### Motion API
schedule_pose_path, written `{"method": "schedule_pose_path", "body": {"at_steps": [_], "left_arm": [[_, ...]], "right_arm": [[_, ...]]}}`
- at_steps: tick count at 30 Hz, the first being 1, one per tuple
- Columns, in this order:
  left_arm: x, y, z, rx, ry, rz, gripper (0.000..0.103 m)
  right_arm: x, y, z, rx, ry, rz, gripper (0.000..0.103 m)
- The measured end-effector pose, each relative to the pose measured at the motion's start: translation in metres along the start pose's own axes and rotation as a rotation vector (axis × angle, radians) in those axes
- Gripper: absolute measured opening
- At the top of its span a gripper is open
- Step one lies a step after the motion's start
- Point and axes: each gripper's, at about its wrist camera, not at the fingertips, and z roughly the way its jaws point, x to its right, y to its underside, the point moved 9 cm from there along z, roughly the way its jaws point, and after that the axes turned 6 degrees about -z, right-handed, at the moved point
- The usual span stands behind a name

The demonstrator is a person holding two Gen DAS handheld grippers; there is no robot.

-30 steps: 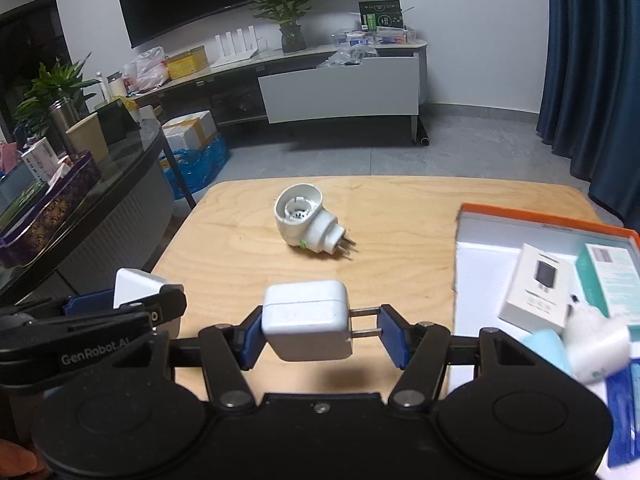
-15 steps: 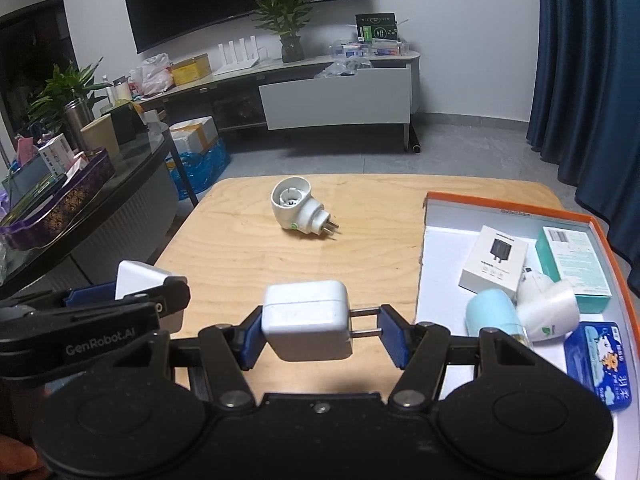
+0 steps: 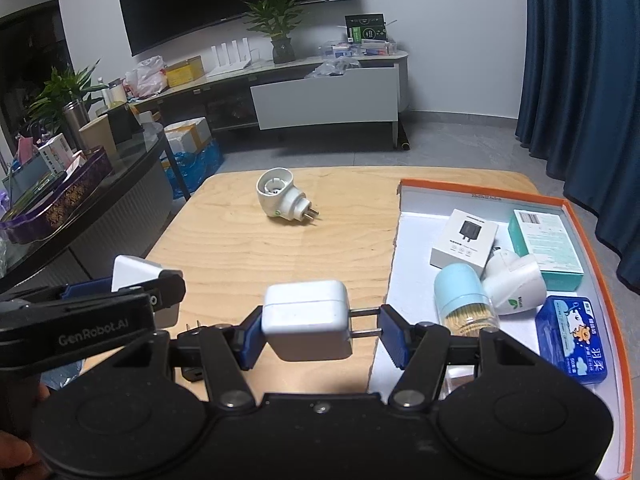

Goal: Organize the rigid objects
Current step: 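Carry the white USB charger and square adapter over the orange-rimmed box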

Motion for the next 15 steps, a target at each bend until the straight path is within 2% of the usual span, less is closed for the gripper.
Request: {"method": "schedule_pose_path", "body": {"at_steps": [15], "left_arm": [[0.012,0.002,-0.010,-0.001,0.026,0.013,0.069]], "right_arm": [[0.008,0.003,-0.017,0.006,0.010,0.005,0.072]]}}
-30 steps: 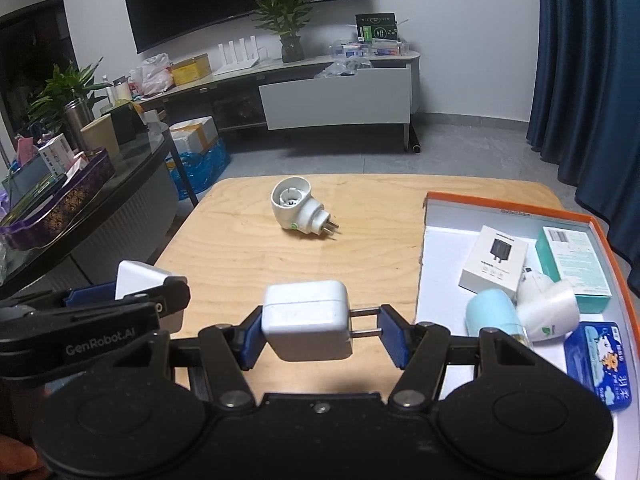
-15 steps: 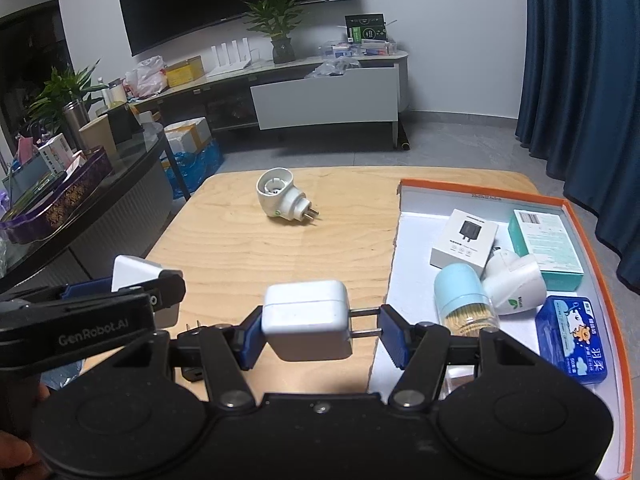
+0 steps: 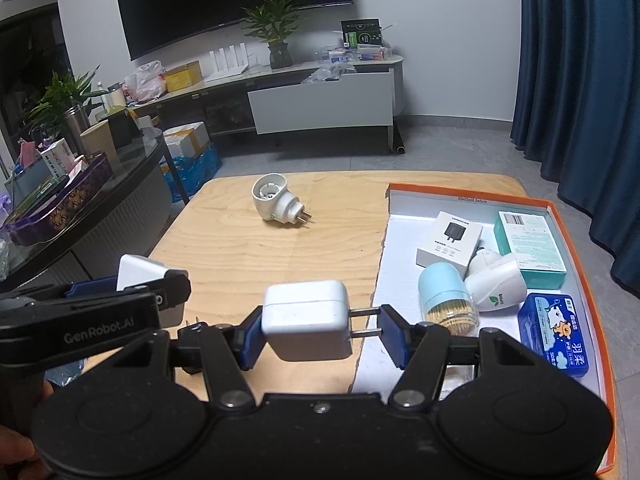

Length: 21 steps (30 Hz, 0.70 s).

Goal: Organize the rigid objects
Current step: 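Carry the white USB charger and square adapter over the orange-rimmed box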

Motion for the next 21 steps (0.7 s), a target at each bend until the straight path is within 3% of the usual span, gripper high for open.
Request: {"method": "schedule_pose_path", "body": {"at_steps": [21], "left_arm": [[0.018,0.001,-0.005,-0.005,0.042,0.022,0.069]], "right_arm": [[0.013,0.007,-0.014,-0.008,0.016,0.017,0.072]]}}
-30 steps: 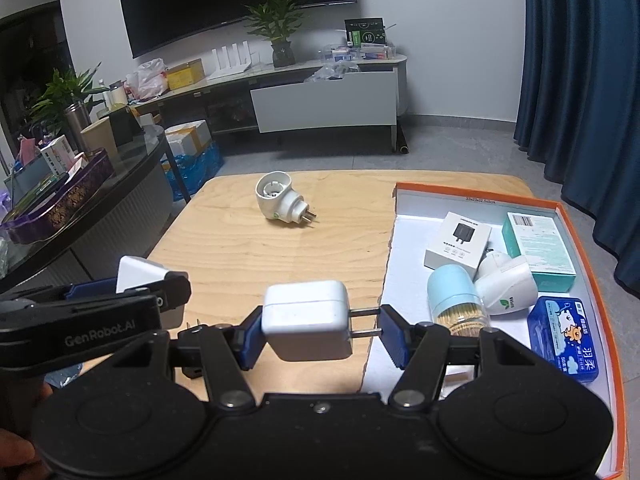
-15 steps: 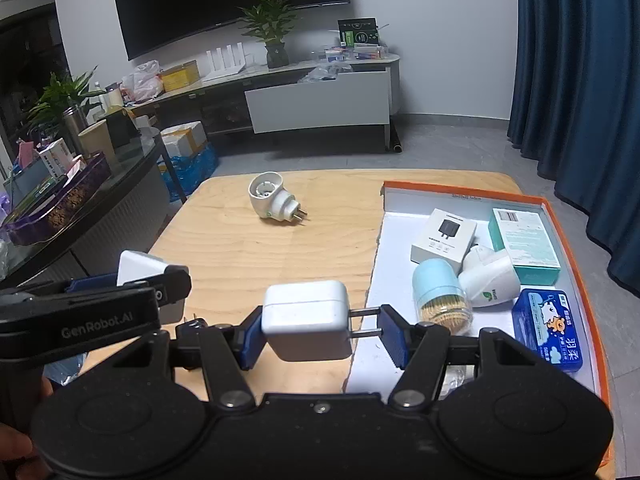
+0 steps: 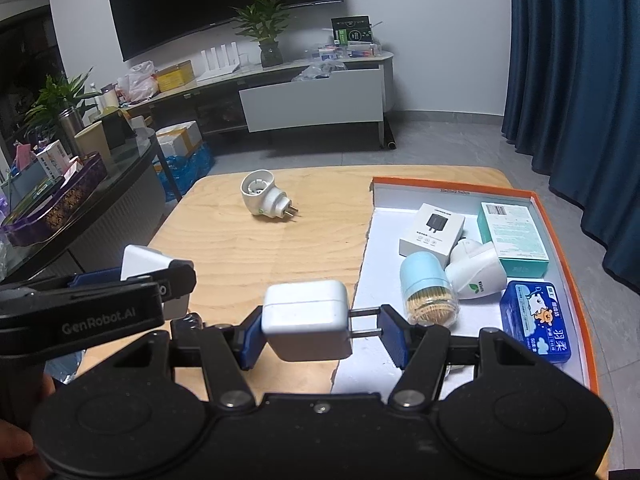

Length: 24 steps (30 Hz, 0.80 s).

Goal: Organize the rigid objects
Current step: 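Carry the white USB charger and square adapter over the orange-rimmed box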

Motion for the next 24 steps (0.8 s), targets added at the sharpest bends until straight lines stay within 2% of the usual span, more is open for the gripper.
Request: {"method": "schedule_pose_path", "body": {"at_steps": [24], "left_arm": [[0.028,0.000,0.006,-0.019,0.050,0.041,0.069]], "right_arm": [[0.031,0.000,-0.008,0.000,0.040,0.042,0.072]]}}
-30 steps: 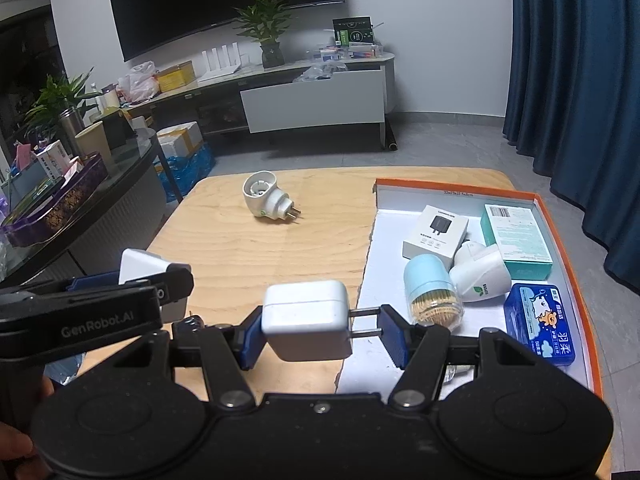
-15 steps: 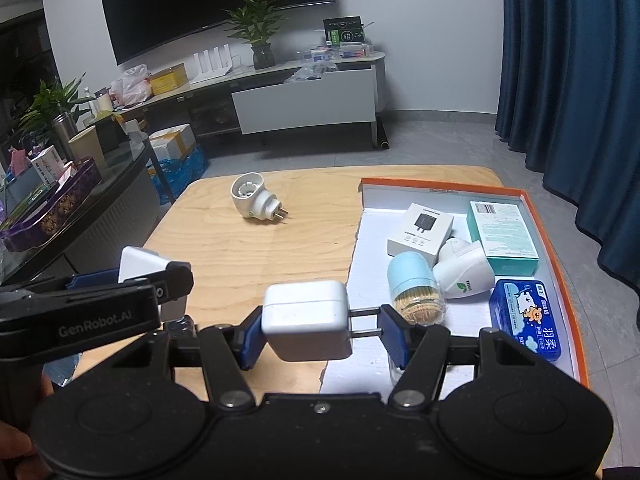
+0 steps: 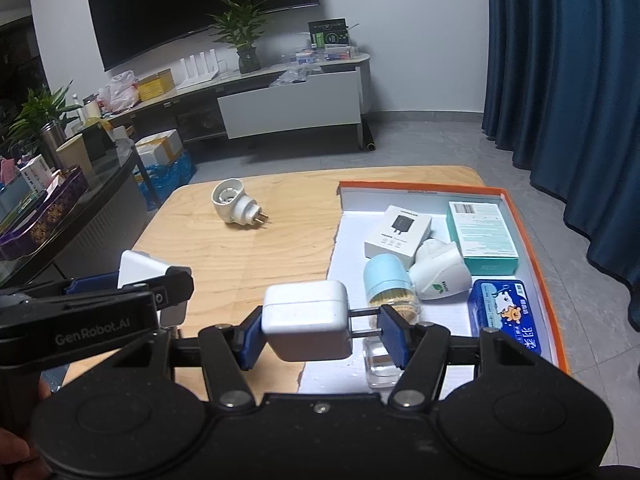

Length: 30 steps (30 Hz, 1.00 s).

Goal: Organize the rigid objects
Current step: 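Carry the white USB charger and square adapter over the orange-rimmed box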

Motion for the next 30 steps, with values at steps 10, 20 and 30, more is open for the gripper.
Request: {"method": "schedule_pose_path", "body": {"at_steps": [10,20,30], "left_arm": [[0.019,0.000,0.006,-0.011,0.029,0.029,0.069],[0.039,0.002,0.014,-0.029,0.064,0.050,0.069],[0.057,0.005,0.025,-0.053,0.094,0.068,0.069]], "right_arm": [[0.023,0.000,-0.004,0.001,0.029,0.037,0.072],[0.050,0.003,-0.004,0.000,0.063,0.083,0.072],[0.071,0.003,-0.002,-0.002,0.087,0.115,0.072]]}}
